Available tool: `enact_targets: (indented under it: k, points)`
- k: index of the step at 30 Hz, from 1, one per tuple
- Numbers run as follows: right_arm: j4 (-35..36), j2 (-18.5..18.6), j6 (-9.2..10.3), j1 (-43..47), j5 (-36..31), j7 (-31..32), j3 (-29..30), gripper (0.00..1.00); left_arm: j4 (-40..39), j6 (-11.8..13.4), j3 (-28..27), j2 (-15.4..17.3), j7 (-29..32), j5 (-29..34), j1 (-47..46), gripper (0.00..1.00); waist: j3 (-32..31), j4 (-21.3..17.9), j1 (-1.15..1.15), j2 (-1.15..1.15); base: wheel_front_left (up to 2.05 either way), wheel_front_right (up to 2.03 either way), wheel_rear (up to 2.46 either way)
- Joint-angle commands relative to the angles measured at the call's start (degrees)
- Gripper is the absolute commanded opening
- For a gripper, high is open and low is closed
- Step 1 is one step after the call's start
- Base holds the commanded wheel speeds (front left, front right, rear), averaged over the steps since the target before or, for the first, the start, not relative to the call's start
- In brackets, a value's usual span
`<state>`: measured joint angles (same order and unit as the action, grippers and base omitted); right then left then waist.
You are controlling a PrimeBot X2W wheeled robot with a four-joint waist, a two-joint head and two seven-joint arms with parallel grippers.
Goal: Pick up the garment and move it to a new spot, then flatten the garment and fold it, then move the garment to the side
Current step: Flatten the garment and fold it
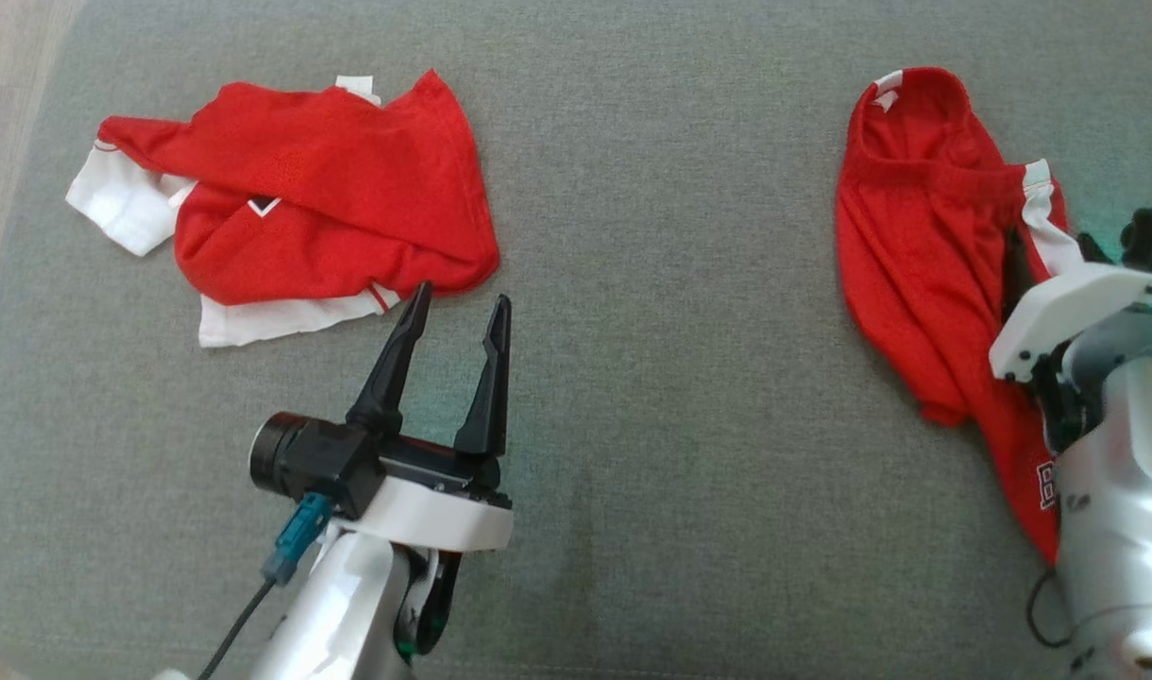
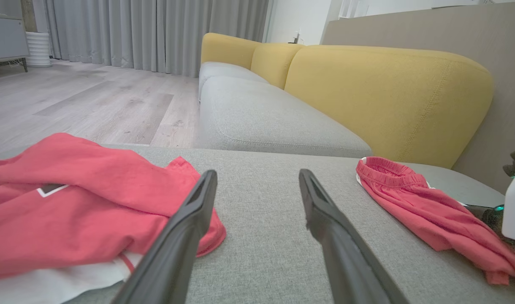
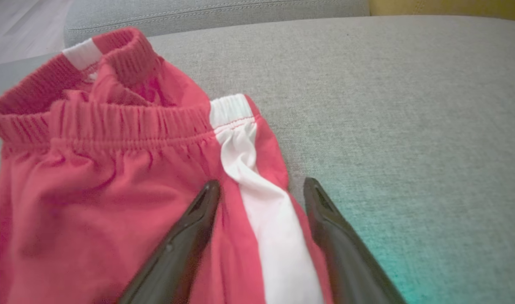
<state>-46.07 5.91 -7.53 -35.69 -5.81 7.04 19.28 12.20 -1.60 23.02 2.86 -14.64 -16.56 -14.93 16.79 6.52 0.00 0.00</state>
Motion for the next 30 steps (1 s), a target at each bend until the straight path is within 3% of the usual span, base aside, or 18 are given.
enact_targets:
  k: [1,10,16,25,30]
  points:
    - [-0.3,0.4,0.04,-2.4,-0.6,-0.8,-1.2,0.0,-1.6,-0.2,-1.2,0.0,-0.4,-0.2,-1.6,1.0,-0.1,0.0,0.0,0.0,0.0,0.0,0.0]
    - [-3.1,1.5,0.04,-6.1,0.2,-8.5,-4.2,0.0,-1.2,0.0,-1.5,0.0,-0.4,-0.2,-1.1,1.0,-2.1,-1.1,0.0,0.0,0.0,0.0,0.0]
    - [-0.5,2.9,0.04,-7.9,4.1,-12.3,-12.0,0.0,-1.1,0.1,-2.1,0.0,-0.4,-0.3,0.0,1.0,-5.0,-2.3,0.0,0.0,0.0,0.0,0.0]
    - [13.6,3.5,0.04,-3.2,12.6,-10.3,-27.1,0.0,-1.2,0.4,-2.5,0.0,-0.4,-0.7,2.3,1.0,-9.7,-3.2,0.0,0.0,0.0,0.0,0.0]
    - [23.2,1.4,0.04,3.7,14.4,-6.5,-34.5,0.0,-1.2,0.4,-2.5,0.0,-0.4,-0.8,3.5,1.0,-11.4,-3.2,0.0,0.0,0.0,0.0,0.0]
